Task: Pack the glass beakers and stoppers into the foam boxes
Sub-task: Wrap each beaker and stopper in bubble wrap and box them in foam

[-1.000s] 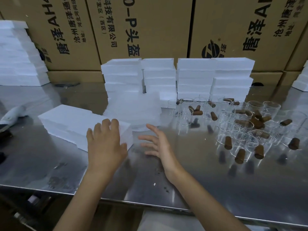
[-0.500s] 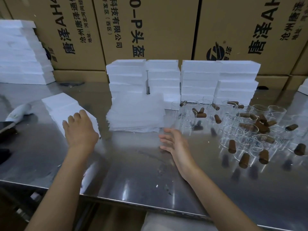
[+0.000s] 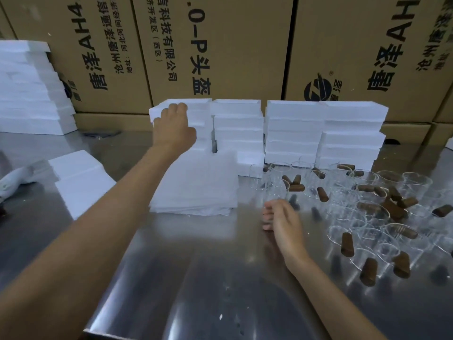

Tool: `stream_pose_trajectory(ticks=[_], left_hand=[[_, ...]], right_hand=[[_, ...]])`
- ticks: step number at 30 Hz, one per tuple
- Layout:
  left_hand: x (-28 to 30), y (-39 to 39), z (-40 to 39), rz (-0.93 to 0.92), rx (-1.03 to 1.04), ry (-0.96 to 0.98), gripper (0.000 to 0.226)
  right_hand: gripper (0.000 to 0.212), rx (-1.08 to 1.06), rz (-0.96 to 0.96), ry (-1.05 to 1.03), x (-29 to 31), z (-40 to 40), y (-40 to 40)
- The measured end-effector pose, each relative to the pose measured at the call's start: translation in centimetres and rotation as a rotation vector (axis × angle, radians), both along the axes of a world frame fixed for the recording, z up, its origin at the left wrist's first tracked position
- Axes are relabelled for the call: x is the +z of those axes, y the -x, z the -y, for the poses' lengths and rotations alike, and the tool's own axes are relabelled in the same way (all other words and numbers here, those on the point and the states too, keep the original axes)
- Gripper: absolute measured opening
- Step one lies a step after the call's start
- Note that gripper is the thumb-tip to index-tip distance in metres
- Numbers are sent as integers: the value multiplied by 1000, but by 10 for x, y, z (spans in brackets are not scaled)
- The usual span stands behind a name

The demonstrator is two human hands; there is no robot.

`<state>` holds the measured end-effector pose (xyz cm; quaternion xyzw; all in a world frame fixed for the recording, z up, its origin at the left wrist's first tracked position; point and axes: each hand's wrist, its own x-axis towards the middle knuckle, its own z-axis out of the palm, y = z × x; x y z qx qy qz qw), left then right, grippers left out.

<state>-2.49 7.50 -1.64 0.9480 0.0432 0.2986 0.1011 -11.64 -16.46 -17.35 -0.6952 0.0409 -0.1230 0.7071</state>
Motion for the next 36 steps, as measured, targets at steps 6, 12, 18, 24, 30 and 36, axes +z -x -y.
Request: stream_pose_trajectory(ticks=[6,12,18,24,30,36], left_hand=[[4,-89,-14,-186,-45,-112,85],[-11,-117,5,-27,-150,-426,89],[-38,-133,84,-332,-425,-315,53],[-80,-147,111,-733,-311,-436,50],[-62,-140,105,-615,-359,-397,40],[-18,-100,99,-419,-470,-240,29]], right_hand=[[26,42,-16,-37,-1,2,-16],[25,59,-22,-42,1,0,-22],[28,64,-34,-60,3,1,-22],[31,75,-33,-34,2,2,-21],[32,77,-45,-52,3,1,-20],[32,73,-78,-109,3,2,-19]])
